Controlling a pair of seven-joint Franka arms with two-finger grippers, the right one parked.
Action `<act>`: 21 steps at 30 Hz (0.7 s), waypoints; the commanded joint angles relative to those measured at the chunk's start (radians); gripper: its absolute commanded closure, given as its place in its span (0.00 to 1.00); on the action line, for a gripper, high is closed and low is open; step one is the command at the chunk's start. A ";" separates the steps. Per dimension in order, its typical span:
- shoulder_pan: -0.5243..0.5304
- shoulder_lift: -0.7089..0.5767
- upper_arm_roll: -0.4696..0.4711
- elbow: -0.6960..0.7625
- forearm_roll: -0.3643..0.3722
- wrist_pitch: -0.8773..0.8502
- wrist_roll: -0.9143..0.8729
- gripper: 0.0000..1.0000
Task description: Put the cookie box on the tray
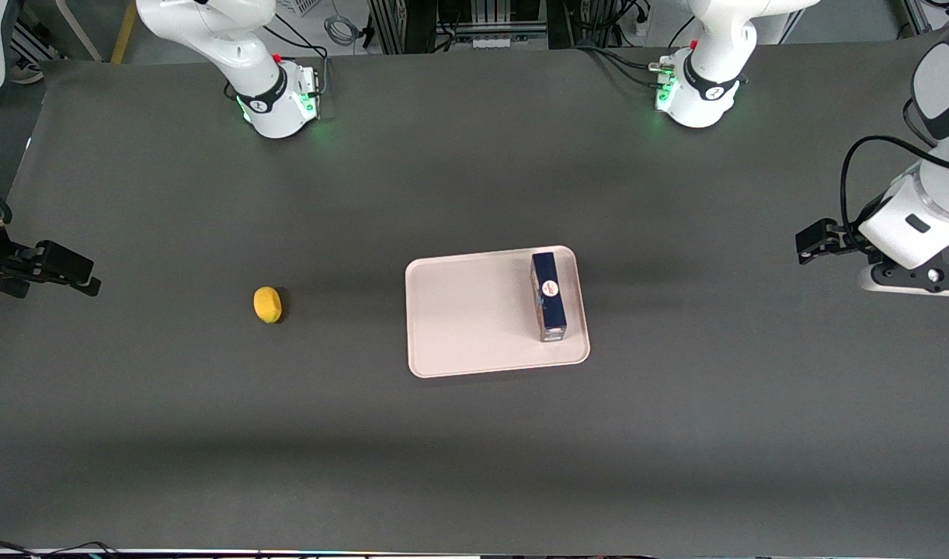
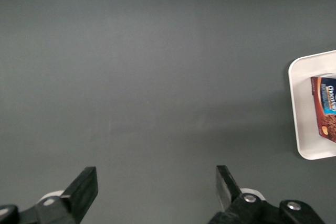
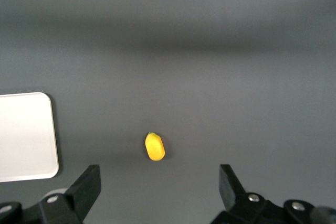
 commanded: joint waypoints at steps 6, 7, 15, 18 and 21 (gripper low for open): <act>-0.020 -0.085 0.030 -0.058 -0.017 -0.006 0.017 0.00; -0.021 -0.085 0.030 -0.058 -0.017 -0.006 0.017 0.00; -0.020 -0.085 0.033 -0.059 -0.017 0.011 0.016 0.00; -0.021 -0.085 0.033 -0.059 -0.017 0.014 0.013 0.00; -0.020 -0.086 0.033 -0.062 -0.017 0.014 0.013 0.00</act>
